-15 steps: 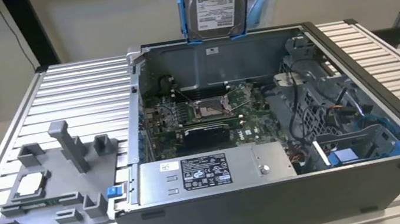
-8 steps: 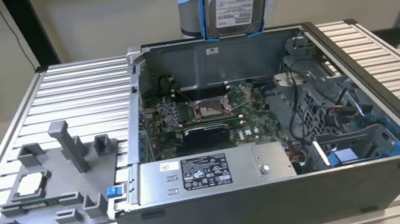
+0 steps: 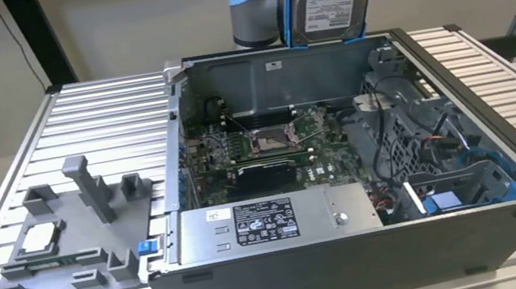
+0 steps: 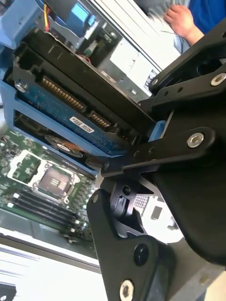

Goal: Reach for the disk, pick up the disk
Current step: 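Pick up the disk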

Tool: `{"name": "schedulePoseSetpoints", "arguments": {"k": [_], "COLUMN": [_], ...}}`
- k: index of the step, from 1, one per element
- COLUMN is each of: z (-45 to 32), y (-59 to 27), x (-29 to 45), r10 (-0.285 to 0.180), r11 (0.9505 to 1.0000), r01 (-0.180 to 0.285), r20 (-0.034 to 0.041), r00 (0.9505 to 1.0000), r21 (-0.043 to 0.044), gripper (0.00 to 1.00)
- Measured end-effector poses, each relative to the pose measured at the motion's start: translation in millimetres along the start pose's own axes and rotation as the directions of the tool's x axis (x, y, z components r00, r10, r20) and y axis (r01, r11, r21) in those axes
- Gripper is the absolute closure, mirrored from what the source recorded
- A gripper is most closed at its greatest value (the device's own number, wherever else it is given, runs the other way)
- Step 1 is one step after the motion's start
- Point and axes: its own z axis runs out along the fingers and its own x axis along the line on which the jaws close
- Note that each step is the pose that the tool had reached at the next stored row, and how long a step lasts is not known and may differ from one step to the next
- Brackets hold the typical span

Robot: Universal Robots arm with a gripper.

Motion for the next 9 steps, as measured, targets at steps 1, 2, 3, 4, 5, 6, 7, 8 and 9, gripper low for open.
{"name": "schedulePoseSetpoints", "arguments": {"k": [1, 2, 3, 4, 5, 6, 7, 8, 9], "z": [0.1, 0.2, 0.2, 0.3, 0.3, 0.4, 0.5, 0.6, 0.7], "y": [-4.5, -8.9, -13.6, -18.1, -22.6, -27.1, -31.5, -34.7, -37.1], "x": [-0.2, -0.3, -0.5, -0.7, -0.9, -1.1, -1.3, -1.4, -1.5], "r10": [0.000, 0.000, 0.000, 0.000, 0.000, 0.000, 0.000, 0.000, 0.000], "r11": [1.0000, 1.0000, 1.0000, 1.0000, 1.0000, 1.0000, 1.0000, 1.0000, 1.0000], "r01": [0.000, 0.000, 0.000, 0.000, 0.000, 0.000, 0.000, 0.000, 0.000], "r20": [0.0001, 0.0001, 0.0000, 0.0000, 0.0000, -0.0001, 0.0000, 0.0001, 0.0001], "r00": [1.0000, 1.0000, 1.0000, 1.0000, 1.0000, 1.0000, 1.0000, 1.0000, 1.0000], "r21": [0.0000, 0.0000, 0.0000, 0.0000, 0.0000, 0.0000, 0.0000, 0.0001, 0.0001], "gripper": [1.00, 1.00, 1.00, 1.00, 1.00, 1.00, 1.00, 1.00, 1.00]}}
